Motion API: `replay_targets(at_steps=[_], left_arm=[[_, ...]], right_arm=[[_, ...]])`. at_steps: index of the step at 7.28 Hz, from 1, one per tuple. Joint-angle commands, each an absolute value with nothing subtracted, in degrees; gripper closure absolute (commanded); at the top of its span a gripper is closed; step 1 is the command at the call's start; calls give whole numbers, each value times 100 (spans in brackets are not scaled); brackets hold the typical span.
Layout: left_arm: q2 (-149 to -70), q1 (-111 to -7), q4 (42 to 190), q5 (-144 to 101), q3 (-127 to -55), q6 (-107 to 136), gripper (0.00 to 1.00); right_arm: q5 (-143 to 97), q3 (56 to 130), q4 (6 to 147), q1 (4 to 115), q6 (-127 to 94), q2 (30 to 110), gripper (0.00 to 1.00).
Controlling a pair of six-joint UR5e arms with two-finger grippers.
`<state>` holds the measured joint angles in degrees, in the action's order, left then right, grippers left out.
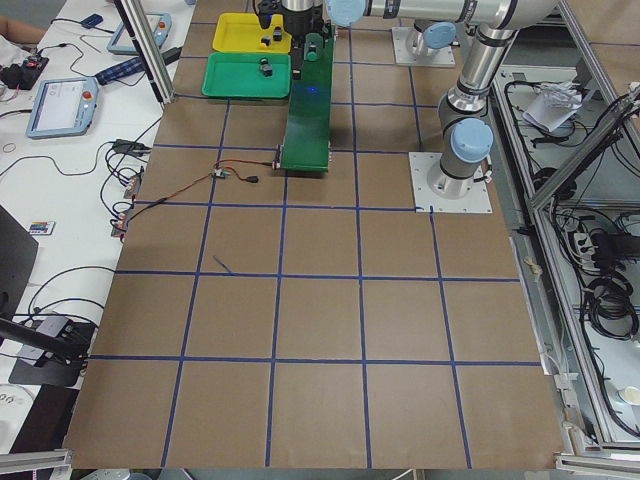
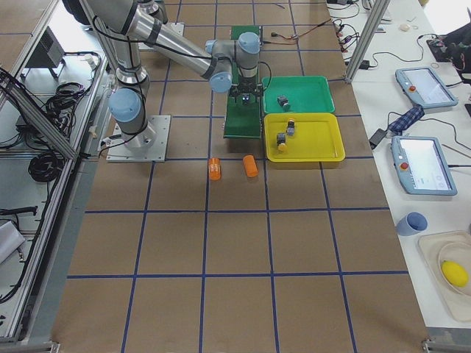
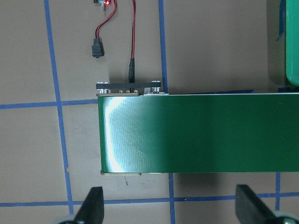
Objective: Sort buttons by color to trays
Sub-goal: 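Grasp the last green button on the belt with the right gripper, then lower the green button into the green tray and open the right gripper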
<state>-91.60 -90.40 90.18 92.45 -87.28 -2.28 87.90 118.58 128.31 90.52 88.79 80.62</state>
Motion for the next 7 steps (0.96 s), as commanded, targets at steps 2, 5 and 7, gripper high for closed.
replay_targets(at_steps=[2,5,7], left_arm=[[-9088,-9027,9018,9237,-8711,-229,0],[-9053,-9035,9026,9264,-8736,-237,0],[-9053,-9035,9018,9264,-8798,-229,0]], right_arm=[[8798,11856,12832,9062,8930,8104,59],[8815,11760,12876,9062,8877,8147,86],[8737,11131,12867,9079,8860,7886,85]])
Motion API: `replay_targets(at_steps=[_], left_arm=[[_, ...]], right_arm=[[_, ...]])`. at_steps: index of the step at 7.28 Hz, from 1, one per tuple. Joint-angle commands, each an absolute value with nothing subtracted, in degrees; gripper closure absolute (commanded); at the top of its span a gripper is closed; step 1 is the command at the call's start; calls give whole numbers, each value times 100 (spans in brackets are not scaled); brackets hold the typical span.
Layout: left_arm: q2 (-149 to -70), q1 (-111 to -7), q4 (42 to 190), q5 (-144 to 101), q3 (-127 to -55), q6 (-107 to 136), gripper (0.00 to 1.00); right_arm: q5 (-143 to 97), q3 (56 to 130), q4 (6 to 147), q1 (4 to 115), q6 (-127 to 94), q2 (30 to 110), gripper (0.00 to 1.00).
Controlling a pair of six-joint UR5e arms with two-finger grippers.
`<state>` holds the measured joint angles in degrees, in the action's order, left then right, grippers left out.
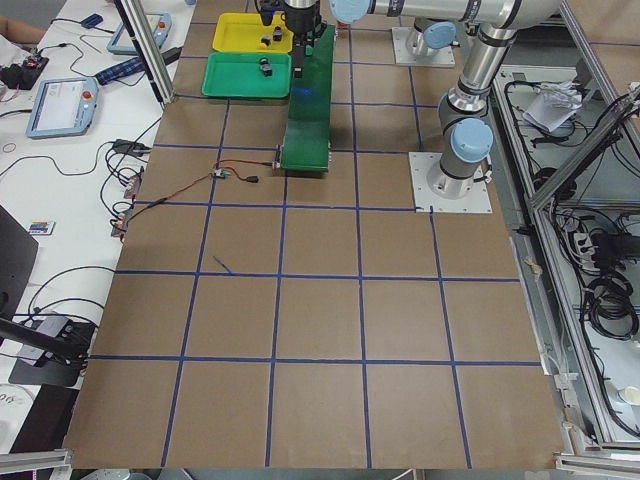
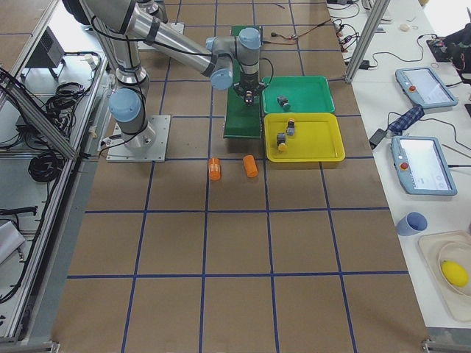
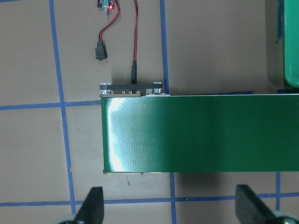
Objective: Sort buttons by color to trays
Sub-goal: 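Lower the green button into the green tray and open the right gripper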
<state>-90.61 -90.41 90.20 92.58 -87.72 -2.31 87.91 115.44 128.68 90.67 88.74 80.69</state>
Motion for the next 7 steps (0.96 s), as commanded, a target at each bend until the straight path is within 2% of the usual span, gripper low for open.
replay_targets(at_steps=[1,2,3,5,7], left_arm=[[-9070,-9018,9018,9238,-8737,-229,0],[-9062,-9026,9018,9229,-8876,-229,0],[-9053,-9009,9018,9211,-8860,-229,0],[-9079,-8939,9018,9193,-8772,-237,0],[-9070,-8930,9018,9202,-8754,-237,0]], right_arm=[[8789,10561,12841,9079,8868,7397,83],[8789,9981,12754,9192,8859,7078,82],[8789,9715,12770,9489,8755,6927,82],[8737,9589,13163,9991,8500,6716,81],[8772,9589,13307,10046,8411,6583,81]])
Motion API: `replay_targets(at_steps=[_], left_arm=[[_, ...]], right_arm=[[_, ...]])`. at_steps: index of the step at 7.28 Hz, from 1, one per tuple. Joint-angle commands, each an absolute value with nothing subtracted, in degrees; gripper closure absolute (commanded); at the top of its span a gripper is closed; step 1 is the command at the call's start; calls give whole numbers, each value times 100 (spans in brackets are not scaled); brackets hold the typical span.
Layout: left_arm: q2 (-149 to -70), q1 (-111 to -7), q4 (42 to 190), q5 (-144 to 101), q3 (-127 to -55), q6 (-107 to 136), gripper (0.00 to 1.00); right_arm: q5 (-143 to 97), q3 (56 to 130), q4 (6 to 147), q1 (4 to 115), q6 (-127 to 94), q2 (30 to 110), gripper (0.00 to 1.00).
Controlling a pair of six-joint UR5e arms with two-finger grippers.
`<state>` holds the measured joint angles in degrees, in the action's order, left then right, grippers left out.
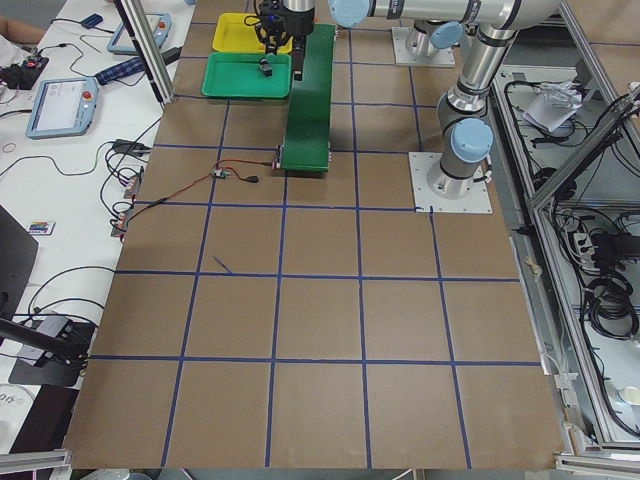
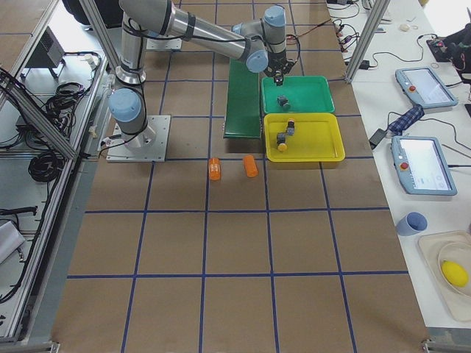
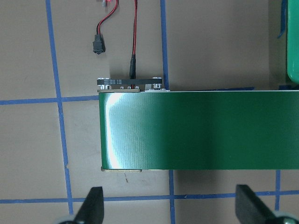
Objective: Sort buttons by color to trays
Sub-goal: 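Lower the green button into the green tray and open the right gripper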
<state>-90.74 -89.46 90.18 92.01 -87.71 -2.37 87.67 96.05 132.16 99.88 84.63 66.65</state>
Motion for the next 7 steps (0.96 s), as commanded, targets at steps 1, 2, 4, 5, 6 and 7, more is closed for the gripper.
replay_targets(at_steps=[1,2,4,5,6,7], left_arm=[[-9096,-8921,9018,9211,-8858,-237,0],[-9053,-8921,9018,9194,-8833,-237,0],[-9062,-8904,9026,9193,-8781,-237,0],[-9079,-8912,9026,9193,-8754,-229,0],[-9105,-8912,9018,9202,-8824,-229,0],[-9053,-8912,9018,9193,-8850,-229,0]], right_arm=[[8763,9589,13324,10046,8411,6566,63],[8798,9589,13324,10046,8411,6557,28],[8807,9589,13316,10028,8402,6557,26],[8807,9589,13289,10002,8411,6557,26],[8815,9571,13228,9958,8420,6618,26],[9007,9545,13088,9906,8420,6810,26]])
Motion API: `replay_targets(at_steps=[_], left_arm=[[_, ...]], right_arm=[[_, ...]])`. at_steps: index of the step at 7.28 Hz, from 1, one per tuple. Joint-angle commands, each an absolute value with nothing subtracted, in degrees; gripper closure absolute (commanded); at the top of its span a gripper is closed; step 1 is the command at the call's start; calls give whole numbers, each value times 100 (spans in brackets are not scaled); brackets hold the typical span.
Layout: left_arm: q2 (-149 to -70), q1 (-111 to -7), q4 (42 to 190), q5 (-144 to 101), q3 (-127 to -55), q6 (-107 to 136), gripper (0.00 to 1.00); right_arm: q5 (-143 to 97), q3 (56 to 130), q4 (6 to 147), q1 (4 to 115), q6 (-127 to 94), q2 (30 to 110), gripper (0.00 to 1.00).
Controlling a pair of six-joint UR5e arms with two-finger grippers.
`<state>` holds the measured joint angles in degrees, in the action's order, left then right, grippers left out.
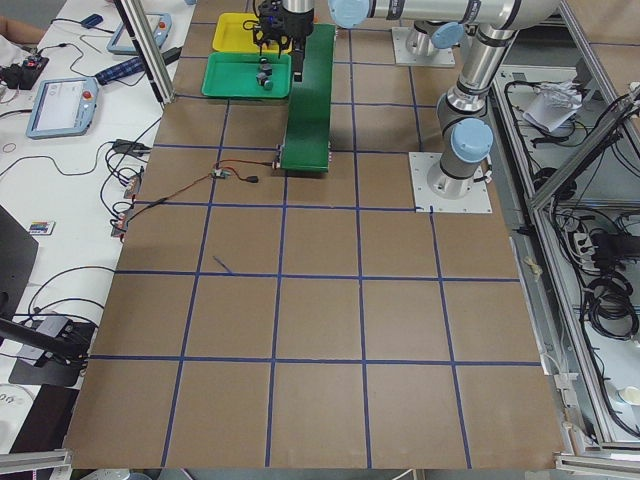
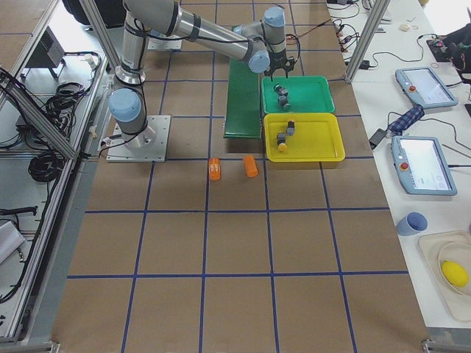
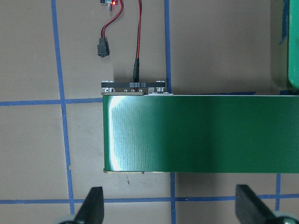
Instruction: Sort buttons by color to trays
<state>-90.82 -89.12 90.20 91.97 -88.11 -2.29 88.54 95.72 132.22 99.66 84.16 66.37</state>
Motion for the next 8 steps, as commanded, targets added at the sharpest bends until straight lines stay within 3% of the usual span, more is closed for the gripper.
replay_targets(at_steps=[1,5,8], left_arm=[[-9053,-8921,9018,9193,-8781,-229,0],[-9035,-8930,9018,9193,-8867,-229,0],[-9044,-8930,9079,9211,-8868,-159,0]], right_arm=[[9070,9388,12304,9905,8420,7212,26],[9009,8738,9489,9826,8420,8645,26],[8983,8806,9219,9844,8107,8816,26]])
